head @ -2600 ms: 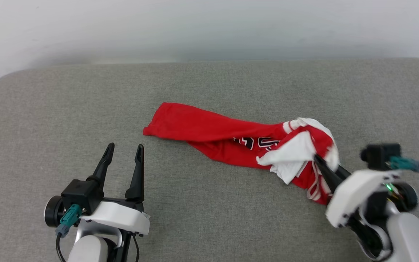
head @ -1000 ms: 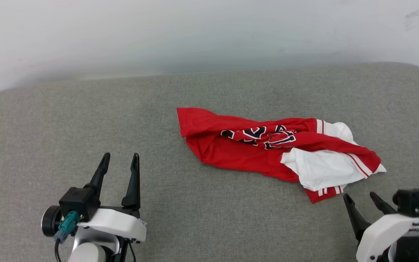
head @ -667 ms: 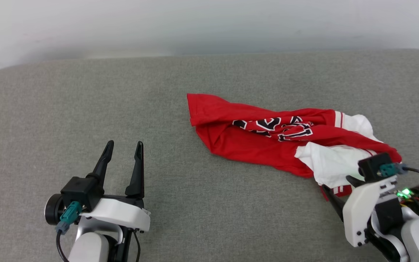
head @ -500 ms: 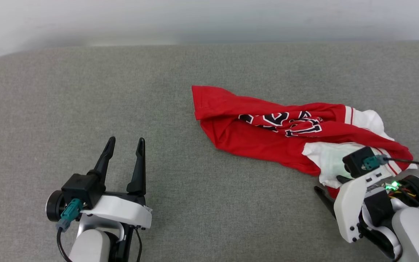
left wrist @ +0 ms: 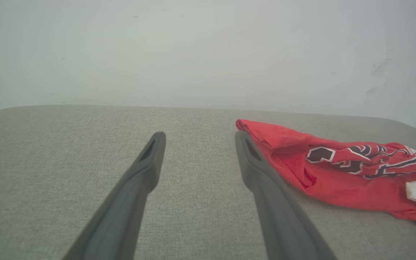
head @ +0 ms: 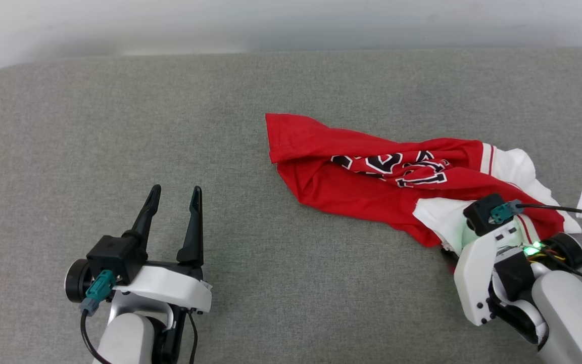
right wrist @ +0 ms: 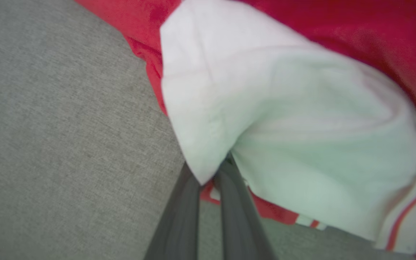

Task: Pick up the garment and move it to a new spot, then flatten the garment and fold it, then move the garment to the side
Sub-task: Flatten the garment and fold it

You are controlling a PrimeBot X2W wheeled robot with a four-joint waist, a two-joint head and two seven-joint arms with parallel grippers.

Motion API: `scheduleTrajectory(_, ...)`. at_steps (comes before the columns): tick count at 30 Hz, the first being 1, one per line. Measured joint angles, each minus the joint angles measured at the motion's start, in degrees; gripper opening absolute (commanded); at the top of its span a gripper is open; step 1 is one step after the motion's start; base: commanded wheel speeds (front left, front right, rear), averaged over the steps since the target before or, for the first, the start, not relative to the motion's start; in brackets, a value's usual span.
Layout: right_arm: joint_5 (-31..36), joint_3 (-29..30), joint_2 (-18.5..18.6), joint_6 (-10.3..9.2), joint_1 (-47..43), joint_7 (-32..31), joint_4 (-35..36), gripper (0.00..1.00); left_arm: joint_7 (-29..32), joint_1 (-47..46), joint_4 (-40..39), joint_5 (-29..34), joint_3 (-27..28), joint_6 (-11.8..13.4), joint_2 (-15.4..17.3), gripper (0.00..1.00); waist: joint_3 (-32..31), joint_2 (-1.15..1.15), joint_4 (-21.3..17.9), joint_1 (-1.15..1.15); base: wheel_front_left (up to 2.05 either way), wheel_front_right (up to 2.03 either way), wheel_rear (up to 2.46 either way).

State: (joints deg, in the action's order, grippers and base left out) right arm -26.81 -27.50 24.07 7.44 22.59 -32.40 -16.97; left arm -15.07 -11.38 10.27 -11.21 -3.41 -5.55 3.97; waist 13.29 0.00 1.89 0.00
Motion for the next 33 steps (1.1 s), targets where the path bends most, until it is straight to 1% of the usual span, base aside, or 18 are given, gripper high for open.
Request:
scheduleTrajectory(2, 0.6, -0.2, -0.4, -0.03, -0.1, 1.3, 1.9, 0.00, 0.0, 0.2, 0.2, 0.2, 0.0, 0.0, -0.1, 1.00, -0.8, 0.00, -0.3, 0.00, 0.00, 0.00, 0.00)
scheduleTrajectory(6, 1.7, -1.3, -1.8, -0.03, -0.1, 2.5, 8.0, 0.00, 0.0, 0.6, 0.6, 0.5, -0.1, -0.3, -0.1, 1.00, -2.6, 0.00, -0.9, 0.00, 0.00, 0.00, 0.00)
scheduleTrajectory(9, 2.0, -3.4, -3.0, -0.03, -0.4, 2.6, 11.7, 0.00, 0.0, 1.1, 0.9, 0.5, -0.1, -0.4, -0.1, 1.00, -3.8, 0.00, -1.2, 0.00, 0.00, 0.00, 0.00)
scheduleTrajectory(11, 1.5, -5.3, -4.6, -0.03, -0.7, 2.5, 13.2, 0.00, 0.0, 1.5, 1.0, 0.5, -0.2, -0.5, -0.1, 1.00, -4.5, 0.00, -1.4, 0.00, 0.00, 0.00, 0.00)
scheduleTrajectory(15, 0.0, -10.4, -8.6, -0.03, -0.8, 2.1, 12.6, 0.00, 0.0, 1.5, 1.3, 0.5, -0.6, -0.5, -0.1, 1.00, -4.8, 0.00, -1.2, 0.00, 0.00, 0.00, 0.00)
scheduleTrajectory(18, -1.6, -14.3, -11.6, -0.01, -0.9, 2.2, 9.0, 0.00, 0.0, 1.3, 1.4, 0.5, -1.3, -0.7, -0.1, 1.00, -4.5, 0.00, -0.6, 0.00, 0.00, 0.00, 0.00)
scheduleTrajectory(20, -2.3, -16.1, -12.6, 0.05, -1.0, 3.1, 5.8, 0.00, 0.0, 1.1, 1.4, 0.5, -1.6, -0.8, -0.1, 1.00, -4.1, 0.00, -0.1, 0.00, 0.00, 0.00, 0.00)
scheduleTrajectory(21, -2.8, -16.5, -13.1, 0.05, -1.1, 3.7, 4.3, 0.12, 0.0, 0.9, 1.4, 0.5, -1.7, -0.9, -0.1, 1.00, -3.8, 0.00, 0.2, 0.00, 0.00, 0.00, 0.00)
scheduleTrajectory(22, -3.4, -16.6, -13.5, 0.04, -1.2, 4.8, 2.8, 0.40, 0.0, 0.8, 1.4, 0.5, -1.7, -0.9, -0.1, 1.00, -3.6, 0.00, 0.4, 0.00, 0.00, 0.00, 0.00)
scheduleTrajectory(23, -3.4, -16.6, -13.5, 0.04, -1.2, 4.8, 2.8, 1.00, 0.0, 0.8, 1.4, 0.5, -1.7, -0.9, -0.1, 1.00, -3.6, 0.00, 0.4, 0.00, 0.00, 0.00, 0.00)
scheduleTrajectory(24, -3.8, -15.8, -15.1, 0.05, -1.3, 15.8, 0.5, 1.00, 0.0, 0.8, 1.5, 0.5, -1.3, -0.9, 0.0, 1.00, -2.9, 0.00, 0.8, 0.00, 0.00, 0.00, 0.00)
scheduleTrajectory(27, -3.2, -14.5, -15.1, 0.04, -2.6, 22.2, 2.6, 1.00, 0.0, 1.0, 1.8, 0.5, -1.0, -0.8, 0.0, 1.00, -3.5, 0.00, 0.5, 0.00, 0.00, 0.00, 0.00)
scheduleTrajectory(30, -2.9, -12.9, -15.2, 0.05, -4.5, 27.8, 6.3, 1.00, 0.0, 1.7, 2.4, 0.5, -0.8, -0.7, 0.2, 1.00, -4.8, 0.00, 0.1, 0.00, 0.00, 0.00, 0.00)
scheduleTrajectory(33, -1.2, -9.1, -15.2, 0.05, -6.9, 32.3, 9.2, 1.00, 0.0, 2.0, 2.5, 0.5, -0.6, -0.5, 0.4, 1.00, -6.2, 0.00, -0.4, 0.00, 0.00, 0.00, 0.00)
